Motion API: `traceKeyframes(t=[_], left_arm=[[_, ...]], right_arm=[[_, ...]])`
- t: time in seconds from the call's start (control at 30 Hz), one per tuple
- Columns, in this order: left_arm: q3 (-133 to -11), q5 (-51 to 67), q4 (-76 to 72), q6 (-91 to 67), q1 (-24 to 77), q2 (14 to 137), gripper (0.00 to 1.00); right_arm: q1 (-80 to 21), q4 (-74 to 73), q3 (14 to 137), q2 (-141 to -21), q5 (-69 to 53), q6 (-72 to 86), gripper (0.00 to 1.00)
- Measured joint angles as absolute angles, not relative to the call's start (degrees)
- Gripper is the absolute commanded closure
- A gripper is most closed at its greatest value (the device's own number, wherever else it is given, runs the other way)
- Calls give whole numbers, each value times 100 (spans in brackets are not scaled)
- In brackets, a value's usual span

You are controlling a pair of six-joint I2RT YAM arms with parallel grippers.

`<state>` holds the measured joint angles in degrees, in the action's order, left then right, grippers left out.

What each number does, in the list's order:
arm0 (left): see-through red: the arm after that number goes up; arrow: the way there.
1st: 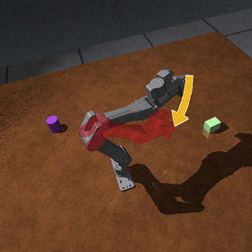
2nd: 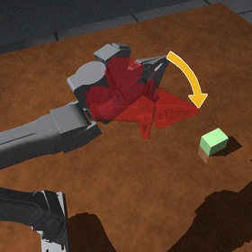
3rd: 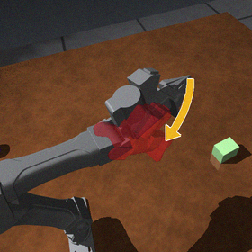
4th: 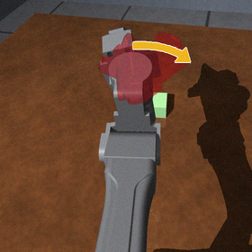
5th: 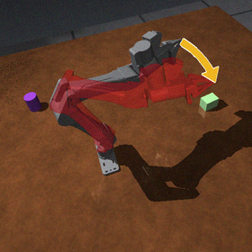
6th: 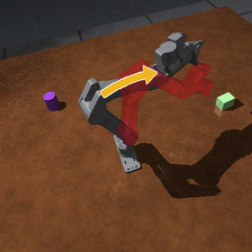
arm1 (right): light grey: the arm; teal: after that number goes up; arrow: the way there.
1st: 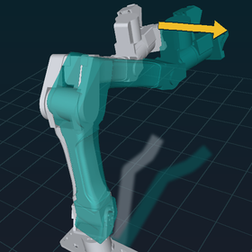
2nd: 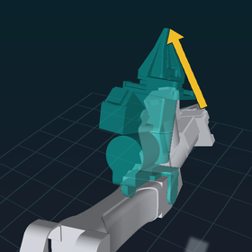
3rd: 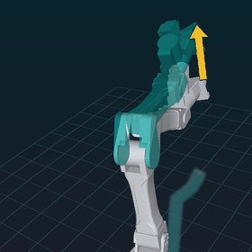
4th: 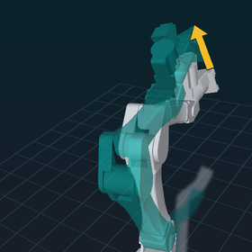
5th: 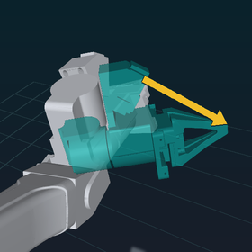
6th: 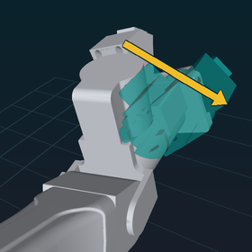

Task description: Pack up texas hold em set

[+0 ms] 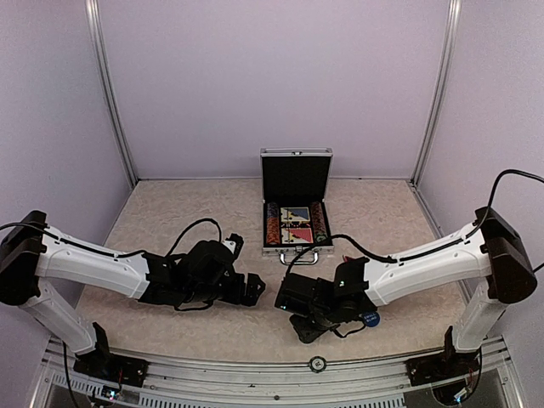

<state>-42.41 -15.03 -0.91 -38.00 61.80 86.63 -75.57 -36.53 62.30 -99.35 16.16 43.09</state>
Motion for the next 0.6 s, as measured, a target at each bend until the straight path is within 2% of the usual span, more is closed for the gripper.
traceKeyframes(t=[0.6], left_arm=[[-4213, -1503, -130, -3815, 6180, 8663, 1]], right_arm=[[-7575, -3612, 6230, -9966, 1374, 4292, 54]])
